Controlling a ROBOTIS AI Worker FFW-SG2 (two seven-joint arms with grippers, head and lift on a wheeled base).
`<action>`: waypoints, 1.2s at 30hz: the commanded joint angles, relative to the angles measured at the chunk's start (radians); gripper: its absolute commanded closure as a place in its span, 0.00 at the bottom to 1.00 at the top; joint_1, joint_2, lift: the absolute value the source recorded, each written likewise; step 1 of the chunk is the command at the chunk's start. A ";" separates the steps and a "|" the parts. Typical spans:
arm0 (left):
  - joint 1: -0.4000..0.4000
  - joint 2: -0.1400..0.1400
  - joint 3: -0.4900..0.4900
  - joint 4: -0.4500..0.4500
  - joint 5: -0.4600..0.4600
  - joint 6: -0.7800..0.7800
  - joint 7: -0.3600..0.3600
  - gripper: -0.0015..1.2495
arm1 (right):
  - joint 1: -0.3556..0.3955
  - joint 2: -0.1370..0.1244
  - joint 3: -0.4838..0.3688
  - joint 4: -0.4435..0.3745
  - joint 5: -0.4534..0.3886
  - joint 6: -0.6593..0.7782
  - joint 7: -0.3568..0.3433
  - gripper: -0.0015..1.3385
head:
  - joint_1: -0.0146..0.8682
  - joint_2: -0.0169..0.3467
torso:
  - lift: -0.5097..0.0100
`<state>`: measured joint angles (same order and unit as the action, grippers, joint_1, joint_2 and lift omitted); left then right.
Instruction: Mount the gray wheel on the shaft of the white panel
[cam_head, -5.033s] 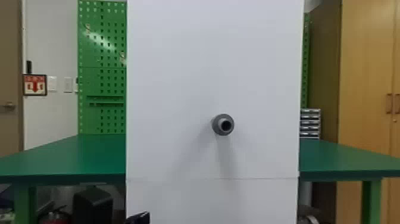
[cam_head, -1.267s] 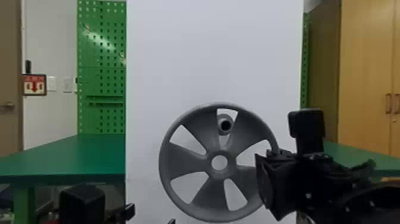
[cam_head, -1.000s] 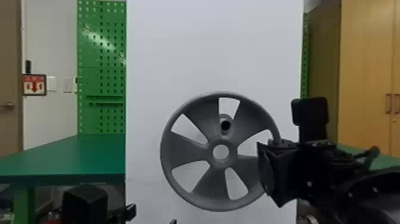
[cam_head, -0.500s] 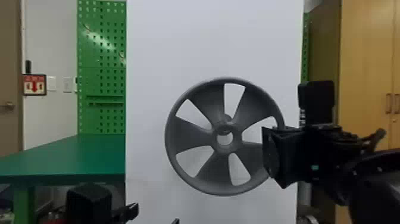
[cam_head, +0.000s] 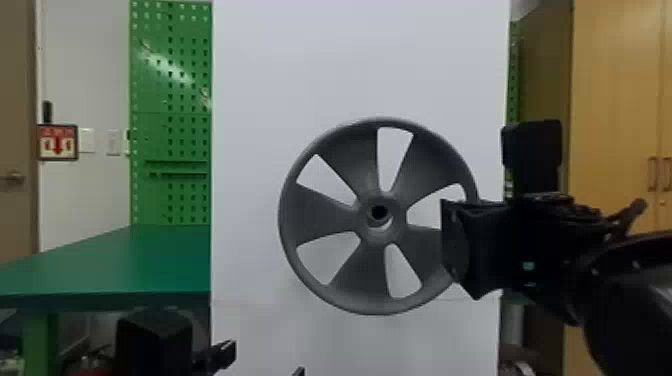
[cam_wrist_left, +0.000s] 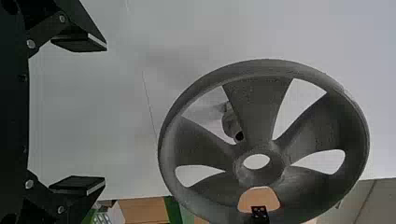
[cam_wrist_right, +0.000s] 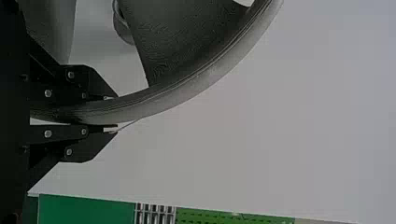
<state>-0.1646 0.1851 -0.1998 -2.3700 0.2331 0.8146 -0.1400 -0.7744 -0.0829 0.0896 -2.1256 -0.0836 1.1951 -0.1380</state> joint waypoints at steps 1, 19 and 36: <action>-0.001 0.001 -0.003 0.000 -0.001 0.002 0.000 0.21 | -0.005 0.000 -0.001 0.007 -0.002 -0.005 0.000 0.93 | 0.06 0.01 | 0.02; -0.007 0.004 -0.004 0.000 0.000 0.002 0.000 0.21 | -0.011 -0.001 0.001 0.019 0.004 -0.015 0.000 0.93 | 0.06 0.01 | 0.02; -0.015 0.014 -0.015 0.006 0.002 0.002 0.002 0.21 | -0.036 -0.003 -0.014 0.108 -0.010 -0.049 0.000 0.93 | 0.06 0.01 | 0.02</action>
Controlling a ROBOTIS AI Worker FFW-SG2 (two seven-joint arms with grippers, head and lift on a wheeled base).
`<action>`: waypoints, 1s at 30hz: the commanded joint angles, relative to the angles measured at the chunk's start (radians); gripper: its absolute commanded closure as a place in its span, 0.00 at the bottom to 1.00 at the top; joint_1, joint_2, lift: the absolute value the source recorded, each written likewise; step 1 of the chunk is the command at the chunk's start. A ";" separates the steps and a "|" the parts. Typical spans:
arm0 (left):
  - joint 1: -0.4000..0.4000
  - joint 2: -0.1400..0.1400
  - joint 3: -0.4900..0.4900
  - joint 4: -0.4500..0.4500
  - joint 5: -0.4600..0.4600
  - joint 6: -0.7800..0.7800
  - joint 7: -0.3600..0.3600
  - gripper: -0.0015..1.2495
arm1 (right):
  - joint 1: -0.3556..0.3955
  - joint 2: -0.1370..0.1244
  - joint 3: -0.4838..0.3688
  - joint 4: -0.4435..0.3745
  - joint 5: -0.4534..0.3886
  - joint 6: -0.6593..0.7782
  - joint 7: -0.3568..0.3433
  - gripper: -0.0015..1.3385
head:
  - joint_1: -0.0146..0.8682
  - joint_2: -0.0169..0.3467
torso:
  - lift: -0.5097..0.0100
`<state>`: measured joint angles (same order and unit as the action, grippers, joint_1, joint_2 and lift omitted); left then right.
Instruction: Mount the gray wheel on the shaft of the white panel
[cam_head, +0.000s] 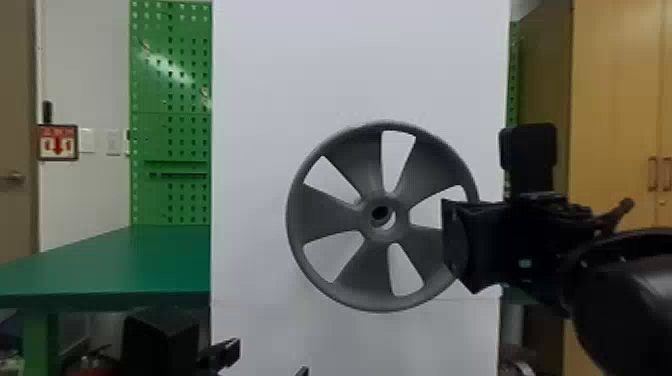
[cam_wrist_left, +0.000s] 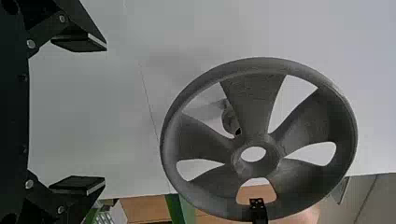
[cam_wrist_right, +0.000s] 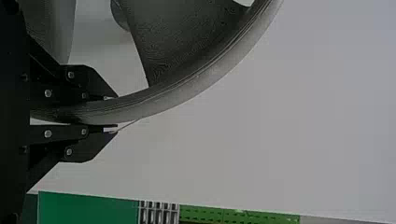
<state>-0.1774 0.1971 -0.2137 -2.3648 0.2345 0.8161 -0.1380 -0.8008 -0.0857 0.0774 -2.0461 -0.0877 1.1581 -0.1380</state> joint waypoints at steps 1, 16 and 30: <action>-0.002 0.002 -0.003 0.001 0.000 0.000 0.000 0.21 | -0.011 0.000 -0.004 0.038 -0.007 -0.018 0.000 0.93 | 0.06 0.01 | 0.02; -0.005 0.005 -0.007 0.004 0.002 0.000 0.000 0.21 | -0.034 -0.012 -0.011 0.112 -0.043 -0.070 0.002 0.93 | 0.06 0.01 | 0.02; -0.005 0.007 -0.012 0.006 0.003 0.000 0.000 0.21 | -0.067 -0.023 -0.025 0.205 -0.050 -0.132 0.035 0.93 | 0.06 0.01 | 0.02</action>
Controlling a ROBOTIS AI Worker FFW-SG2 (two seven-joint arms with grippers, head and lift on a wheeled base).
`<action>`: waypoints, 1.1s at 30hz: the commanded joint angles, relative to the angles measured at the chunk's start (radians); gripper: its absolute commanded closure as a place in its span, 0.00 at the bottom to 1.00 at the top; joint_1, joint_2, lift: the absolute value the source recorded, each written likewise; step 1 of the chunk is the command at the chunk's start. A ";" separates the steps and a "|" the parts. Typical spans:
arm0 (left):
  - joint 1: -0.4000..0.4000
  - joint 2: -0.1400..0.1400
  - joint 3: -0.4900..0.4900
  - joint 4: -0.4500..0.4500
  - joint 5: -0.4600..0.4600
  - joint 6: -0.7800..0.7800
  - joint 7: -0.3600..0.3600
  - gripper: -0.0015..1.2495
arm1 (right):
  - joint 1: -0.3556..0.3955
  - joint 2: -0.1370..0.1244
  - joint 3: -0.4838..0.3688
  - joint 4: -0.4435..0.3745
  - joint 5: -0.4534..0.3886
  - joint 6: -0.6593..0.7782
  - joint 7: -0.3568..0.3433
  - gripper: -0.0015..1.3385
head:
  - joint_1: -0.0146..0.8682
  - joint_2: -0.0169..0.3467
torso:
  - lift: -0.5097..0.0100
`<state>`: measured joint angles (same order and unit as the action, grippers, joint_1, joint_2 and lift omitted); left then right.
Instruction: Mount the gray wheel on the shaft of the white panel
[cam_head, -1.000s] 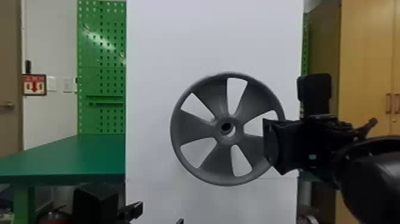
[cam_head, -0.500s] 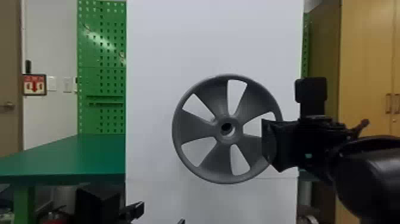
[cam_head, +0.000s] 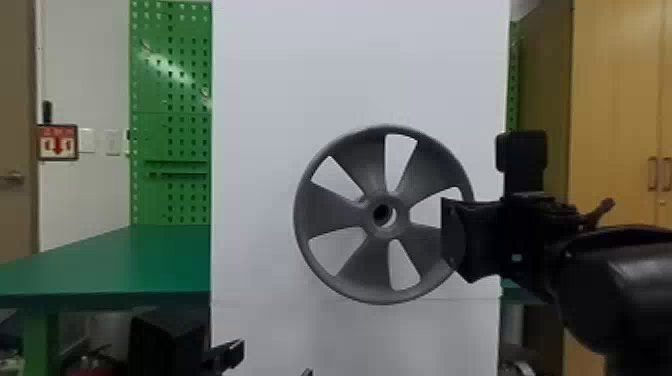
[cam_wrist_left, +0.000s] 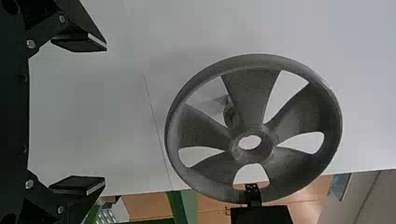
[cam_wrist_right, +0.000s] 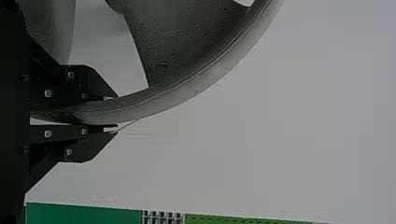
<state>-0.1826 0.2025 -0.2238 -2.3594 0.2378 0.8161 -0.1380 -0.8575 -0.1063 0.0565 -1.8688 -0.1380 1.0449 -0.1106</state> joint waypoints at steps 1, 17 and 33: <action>0.000 0.002 -0.002 0.000 0.002 0.000 0.000 0.21 | -0.012 -0.001 -0.004 0.033 -0.002 -0.023 0.011 0.93 | 0.06 0.01 | 0.02; -0.002 0.003 -0.005 0.002 0.005 0.000 0.000 0.21 | -0.041 0.002 -0.023 0.132 -0.017 -0.083 0.062 0.93 | 0.06 0.01 | 0.02; -0.006 0.008 -0.008 0.002 0.006 0.000 0.000 0.21 | -0.063 0.013 -0.034 0.215 -0.020 -0.154 0.083 0.93 | 0.06 0.01 | 0.02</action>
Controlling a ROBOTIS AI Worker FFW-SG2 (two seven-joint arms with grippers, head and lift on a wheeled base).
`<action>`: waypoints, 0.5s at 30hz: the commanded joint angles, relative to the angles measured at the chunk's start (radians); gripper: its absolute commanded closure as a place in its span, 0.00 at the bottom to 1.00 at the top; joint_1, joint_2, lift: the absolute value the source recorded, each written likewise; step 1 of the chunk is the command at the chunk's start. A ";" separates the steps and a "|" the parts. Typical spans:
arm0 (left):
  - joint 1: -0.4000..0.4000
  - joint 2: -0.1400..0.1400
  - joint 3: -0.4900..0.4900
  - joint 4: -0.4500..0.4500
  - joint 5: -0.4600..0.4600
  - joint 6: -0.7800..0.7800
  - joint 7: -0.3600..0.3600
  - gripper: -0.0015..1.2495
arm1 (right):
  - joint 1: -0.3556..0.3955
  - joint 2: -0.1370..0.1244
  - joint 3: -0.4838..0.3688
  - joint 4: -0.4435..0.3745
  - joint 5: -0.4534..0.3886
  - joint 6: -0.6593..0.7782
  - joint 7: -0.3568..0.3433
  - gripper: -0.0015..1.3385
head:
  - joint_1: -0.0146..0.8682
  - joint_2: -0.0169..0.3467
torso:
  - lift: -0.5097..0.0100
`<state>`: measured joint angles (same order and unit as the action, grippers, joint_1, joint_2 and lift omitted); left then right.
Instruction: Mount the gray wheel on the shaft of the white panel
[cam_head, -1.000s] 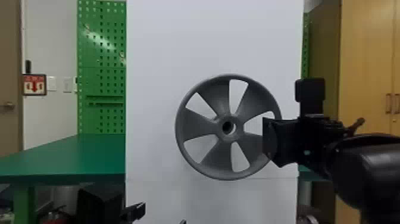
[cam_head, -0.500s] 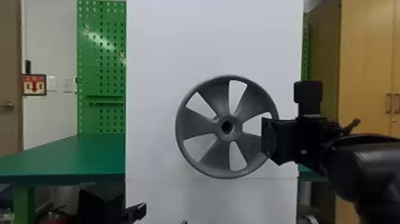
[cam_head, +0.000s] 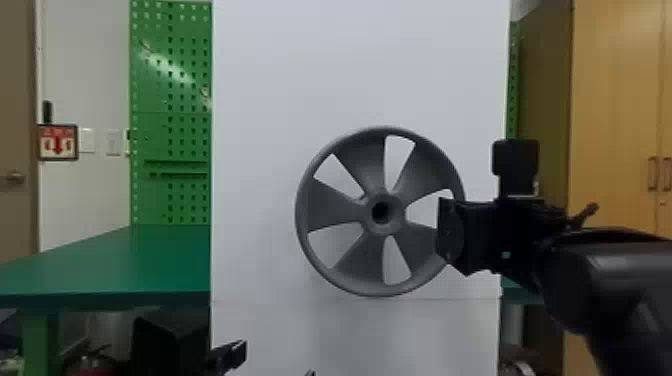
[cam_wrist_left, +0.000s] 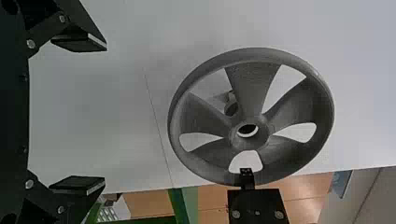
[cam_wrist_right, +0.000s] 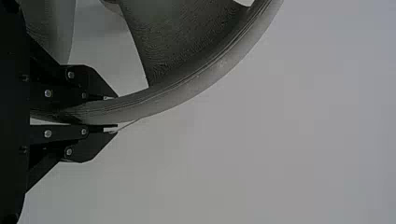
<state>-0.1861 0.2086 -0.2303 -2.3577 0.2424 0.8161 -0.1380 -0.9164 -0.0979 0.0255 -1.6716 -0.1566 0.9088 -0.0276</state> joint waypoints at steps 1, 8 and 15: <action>-0.004 0.002 -0.001 0.000 0.000 0.000 0.000 0.21 | -0.006 0.004 -0.004 0.023 -0.001 -0.021 0.000 0.93 | 0.06 0.01 | 0.02; -0.007 0.005 -0.003 0.003 0.003 0.000 0.000 0.21 | -0.013 0.009 -0.012 0.052 -0.008 -0.038 0.000 0.93 | 0.06 0.01 | 0.02; -0.009 0.006 -0.003 0.005 0.006 0.000 0.000 0.21 | -0.019 0.015 -0.024 0.082 -0.029 -0.051 0.000 0.93 | 0.06 0.01 | 0.02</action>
<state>-0.1935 0.2133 -0.2332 -2.3539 0.2468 0.8161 -0.1380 -0.9323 -0.0858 0.0091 -1.6061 -0.1724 0.8637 -0.0276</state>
